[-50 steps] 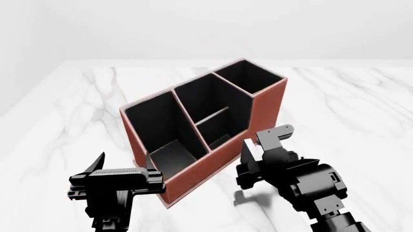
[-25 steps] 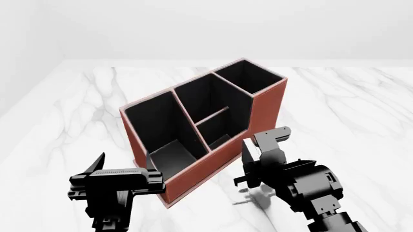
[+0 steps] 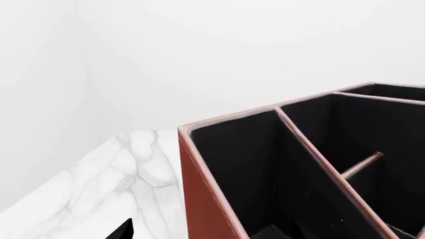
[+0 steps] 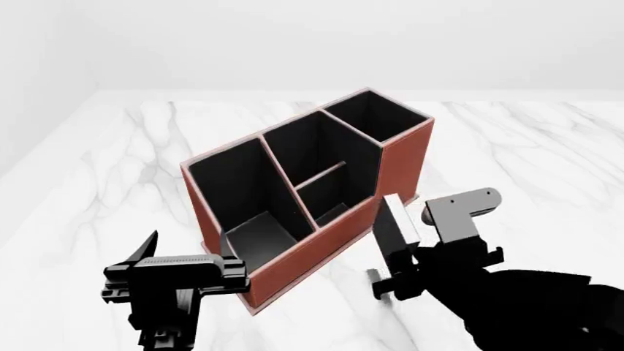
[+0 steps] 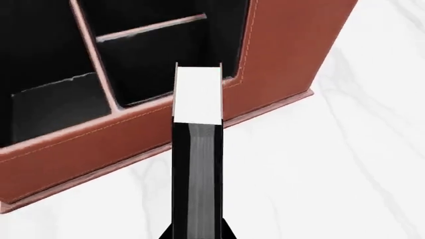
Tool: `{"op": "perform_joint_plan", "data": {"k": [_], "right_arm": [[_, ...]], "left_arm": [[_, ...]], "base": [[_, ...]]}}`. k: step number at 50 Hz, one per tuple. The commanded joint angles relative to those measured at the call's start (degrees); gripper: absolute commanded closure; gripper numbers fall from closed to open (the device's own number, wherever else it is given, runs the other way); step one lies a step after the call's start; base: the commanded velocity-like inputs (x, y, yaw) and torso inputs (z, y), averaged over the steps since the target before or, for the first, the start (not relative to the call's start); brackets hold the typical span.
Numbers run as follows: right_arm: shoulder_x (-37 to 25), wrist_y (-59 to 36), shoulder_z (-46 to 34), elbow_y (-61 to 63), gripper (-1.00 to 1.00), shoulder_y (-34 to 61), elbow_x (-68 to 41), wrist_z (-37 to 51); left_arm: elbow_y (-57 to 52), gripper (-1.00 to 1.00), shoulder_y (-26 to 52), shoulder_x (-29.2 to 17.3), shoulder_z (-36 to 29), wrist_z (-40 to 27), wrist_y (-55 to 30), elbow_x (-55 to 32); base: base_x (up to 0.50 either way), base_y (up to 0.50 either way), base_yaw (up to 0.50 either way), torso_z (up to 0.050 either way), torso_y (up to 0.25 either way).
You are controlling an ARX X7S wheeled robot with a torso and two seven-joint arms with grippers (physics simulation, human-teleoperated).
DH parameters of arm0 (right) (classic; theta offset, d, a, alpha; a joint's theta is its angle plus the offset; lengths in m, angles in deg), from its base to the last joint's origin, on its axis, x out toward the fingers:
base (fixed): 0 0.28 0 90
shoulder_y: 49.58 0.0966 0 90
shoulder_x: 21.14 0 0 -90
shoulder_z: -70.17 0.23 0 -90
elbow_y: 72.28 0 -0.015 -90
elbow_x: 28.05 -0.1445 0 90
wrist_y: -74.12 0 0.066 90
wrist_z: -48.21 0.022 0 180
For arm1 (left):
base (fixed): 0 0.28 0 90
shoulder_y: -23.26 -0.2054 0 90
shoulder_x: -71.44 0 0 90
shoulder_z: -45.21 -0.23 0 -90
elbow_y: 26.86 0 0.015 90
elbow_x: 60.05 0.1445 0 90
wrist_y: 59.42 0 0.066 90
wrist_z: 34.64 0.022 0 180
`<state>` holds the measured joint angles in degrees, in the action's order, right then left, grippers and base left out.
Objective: Pick up the book and place it in the left compartment of the caddy.
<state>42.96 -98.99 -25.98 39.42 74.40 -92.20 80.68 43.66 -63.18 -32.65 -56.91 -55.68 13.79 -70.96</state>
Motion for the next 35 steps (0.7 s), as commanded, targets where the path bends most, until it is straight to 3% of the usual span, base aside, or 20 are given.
{"op": "perform_joint_plan", "data": {"k": [1,3,7,13,20,28,35], "right_arm": [[-7.1,-1.5,1.9,6.6,1.00,6.5,-42.6,26.2],[-8.8,2.1,-5.7,5.5,1.00,15.5,-52.9,33.1],[-7.0,3.4,-10.4,2.5,1.00,22.9,-55.2,35.3],[-0.2,1.0,-13.1,-6.2,1.00,28.5,-48.7,29.0],[6.6,-0.1,-15.7,-16.6,1.00,33.8,-33.8,15.7],[10.1,4.6,-22.4,-24.7,1.00,36.9,-18.4,1.6],[13.0,8.7,-27.0,-30.2,1.00,38.5,-12.1,-4.6]], "left_arm": [[0.1,-1.00,0.2,1.0,1.4,1.5,-0.5,-0.1],[0.2,-1.00,0.2,0.9,1.6,1.5,-0.4,-0.3],[0.8,-1.00,0.3,0.9,1.3,1.5,0.0,-0.2],[0.8,-1.00,0.3,0.8,1.3,1.4,0.0,-0.4],[1.5,-1.00,0.6,0.7,1.3,1.3,0.3,-0.6],[1.6,-1.00,0.6,0.6,1.1,1.2,0.4,-0.7],[1.7,-1.00,0.7,0.4,0.9,1.0,0.5,-0.8]], "base": [[0.00,0.00,0.00,0.000,0.000],[0.00,0.00,0.00,0.000,0.000],[0.00,0.00,0.00,0.000,0.000],[0.00,0.00,0.00,0.000,0.002],[0.00,0.00,0.00,0.000,0.001],[0.00,0.00,0.00,0.000,0.000],[0.00,0.00,0.00,0.000,0.001]]}}
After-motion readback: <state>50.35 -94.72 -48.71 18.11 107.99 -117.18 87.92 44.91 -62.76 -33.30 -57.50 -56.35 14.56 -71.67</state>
